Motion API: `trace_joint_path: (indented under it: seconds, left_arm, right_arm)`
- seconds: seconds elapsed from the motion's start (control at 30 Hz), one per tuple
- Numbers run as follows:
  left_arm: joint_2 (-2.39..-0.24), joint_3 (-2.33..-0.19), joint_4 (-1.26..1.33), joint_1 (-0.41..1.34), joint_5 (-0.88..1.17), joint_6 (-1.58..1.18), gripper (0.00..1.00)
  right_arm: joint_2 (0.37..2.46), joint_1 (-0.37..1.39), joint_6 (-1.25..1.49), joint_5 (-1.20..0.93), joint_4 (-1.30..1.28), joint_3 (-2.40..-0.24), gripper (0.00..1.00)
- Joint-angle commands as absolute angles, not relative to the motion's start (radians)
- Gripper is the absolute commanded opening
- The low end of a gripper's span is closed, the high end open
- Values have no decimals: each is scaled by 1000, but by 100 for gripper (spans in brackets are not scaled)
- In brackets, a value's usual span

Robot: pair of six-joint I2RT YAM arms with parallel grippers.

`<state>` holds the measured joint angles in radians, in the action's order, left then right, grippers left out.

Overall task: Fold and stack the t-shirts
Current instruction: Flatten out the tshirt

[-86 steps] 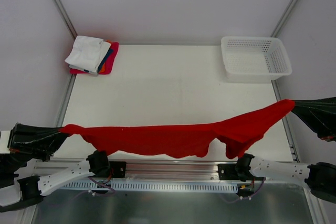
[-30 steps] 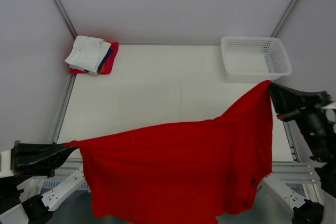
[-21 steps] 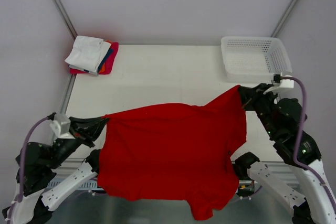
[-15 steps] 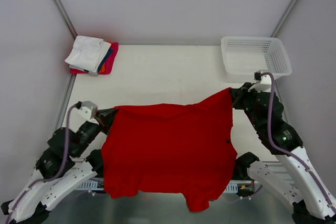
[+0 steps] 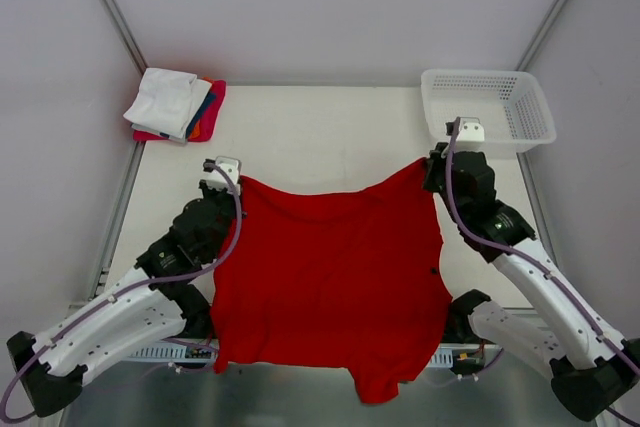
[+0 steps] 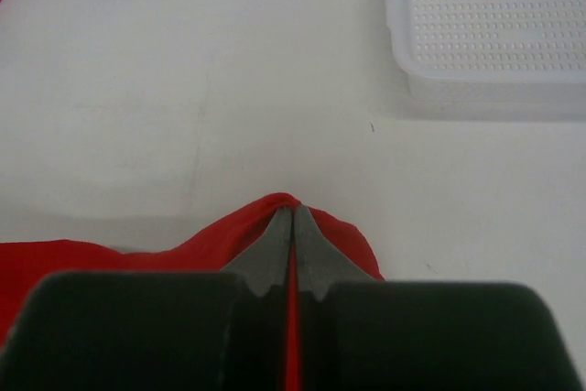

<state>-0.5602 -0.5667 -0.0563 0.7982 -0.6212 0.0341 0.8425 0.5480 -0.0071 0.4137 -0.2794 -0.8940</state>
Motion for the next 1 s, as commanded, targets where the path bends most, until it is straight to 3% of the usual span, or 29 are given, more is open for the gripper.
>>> trace_joint_path:
  seconds: [0.0, 0.27, 0.6, 0.97]
  left_arm:
    - [-676, -578, 182, 776, -702, 40, 0]
    - [-1003, -603, 445, 701, -782, 29, 0]
    - [-1086, -598, 615, 643, -821, 29, 0]
    - [-1322, -692, 606, 440, -756, 28, 0]
  right_arm:
    - [870, 537, -58, 442, -181, -887, 0]
    - [1041, 486, -120, 465, -81, -925, 0]
    - [1271, 469, -135, 419, 78, -936, 0]
    - [1525, 454, -253, 479, 92, -1147, 0]
